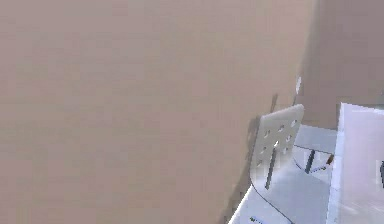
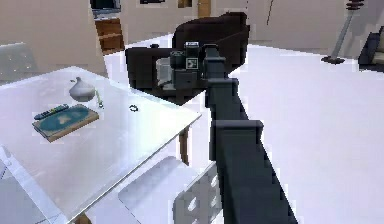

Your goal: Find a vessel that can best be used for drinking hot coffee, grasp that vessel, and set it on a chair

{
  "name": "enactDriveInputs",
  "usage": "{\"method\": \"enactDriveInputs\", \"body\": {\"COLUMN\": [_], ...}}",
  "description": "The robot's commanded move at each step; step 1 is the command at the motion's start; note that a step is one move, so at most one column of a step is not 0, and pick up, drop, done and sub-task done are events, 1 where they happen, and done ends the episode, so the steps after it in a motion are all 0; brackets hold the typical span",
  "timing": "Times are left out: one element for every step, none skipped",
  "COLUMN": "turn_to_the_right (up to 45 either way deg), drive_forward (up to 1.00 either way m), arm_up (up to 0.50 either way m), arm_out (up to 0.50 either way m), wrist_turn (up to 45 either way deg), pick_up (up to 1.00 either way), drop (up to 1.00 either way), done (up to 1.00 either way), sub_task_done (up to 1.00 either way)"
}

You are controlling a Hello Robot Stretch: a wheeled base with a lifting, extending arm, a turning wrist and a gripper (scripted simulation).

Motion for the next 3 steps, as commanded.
{"method": "enactDriveInputs", "body": {"turn_to_the_right": [0.0, 0.0, 0.0], "drive_forward": [0.00, 0.00, 0.00], "arm_up": [-0.30, -0.32, 0.00], "arm_out": [0.00, 0.00, 0.00], "wrist_turn": [0.0, 0.0, 0.0], "pick_up": [0.00, 0.00, 0.00], "drop": [0.00, 0.00, 1.00], "done": [0.00, 0.00, 0.00], "sub_task_done": [0.00, 0.00, 0.00]}}
